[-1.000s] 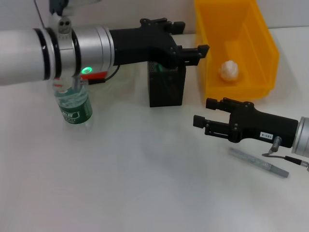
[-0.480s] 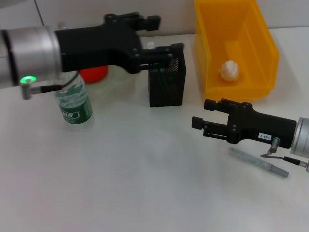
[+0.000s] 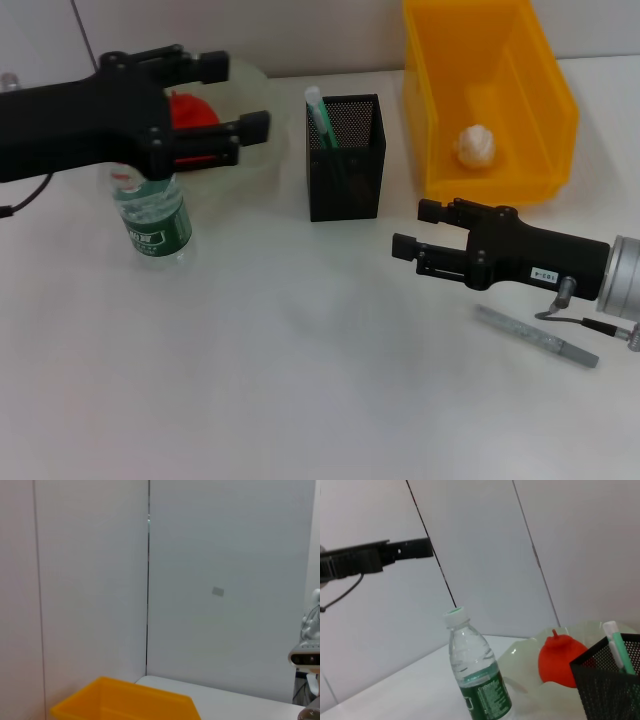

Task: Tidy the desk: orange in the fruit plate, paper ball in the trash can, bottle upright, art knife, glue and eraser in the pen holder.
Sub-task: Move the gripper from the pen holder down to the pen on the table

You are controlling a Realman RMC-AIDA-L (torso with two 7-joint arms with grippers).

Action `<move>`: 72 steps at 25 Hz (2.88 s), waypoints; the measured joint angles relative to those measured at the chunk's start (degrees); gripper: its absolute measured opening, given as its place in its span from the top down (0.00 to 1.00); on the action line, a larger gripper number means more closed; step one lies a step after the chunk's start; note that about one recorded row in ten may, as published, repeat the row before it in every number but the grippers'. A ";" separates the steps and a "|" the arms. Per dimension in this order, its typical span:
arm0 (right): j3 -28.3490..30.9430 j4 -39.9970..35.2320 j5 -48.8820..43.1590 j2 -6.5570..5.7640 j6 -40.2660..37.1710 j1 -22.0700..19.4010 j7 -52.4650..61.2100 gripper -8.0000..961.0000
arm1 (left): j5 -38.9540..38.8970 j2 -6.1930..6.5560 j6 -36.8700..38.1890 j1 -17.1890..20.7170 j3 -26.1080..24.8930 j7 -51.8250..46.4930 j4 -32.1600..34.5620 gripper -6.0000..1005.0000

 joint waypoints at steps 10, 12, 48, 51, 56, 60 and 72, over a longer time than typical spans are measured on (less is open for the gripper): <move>-0.10 -1.44 -1.32 -0.46 2.40 1.74 5.05 0.21 | -0.55 -0.04 5.68 -0.10 -6.98 8.66 -9.69 0.22; -0.08 -3.35 -3.58 -0.46 2.62 2.01 7.23 0.21 | -0.63 -0.05 5.85 0.00 -6.99 9.27 -10.65 0.22; -14.49 -52.55 -58.54 -0.18 -10.19 7.75 62.06 0.21 | -3.83 -0.46 12.49 2.29 -6.48 19.10 -16.87 0.22; -14.54 -53.74 -61.66 -0.23 -13.45 9.22 64.51 0.21 | -4.33 -0.37 13.48 2.32 -6.66 19.19 -17.75 0.22; -14.13 -54.25 -65.97 -0.25 -18.89 12.05 66.69 0.21 | -4.48 -0.44 14.86 2.73 -6.85 20.33 -17.86 0.22; -14.50 -52.94 -68.63 -0.29 -21.39 13.32 67.57 0.21 | -5.24 -0.47 15.23 3.21 -6.70 20.68 -18.08 0.22; -13.95 -44.97 -71.87 -0.46 -21.20 15.51 67.30 0.21 | -7.40 -0.39 16.69 3.51 -6.39 23.31 -18.67 0.22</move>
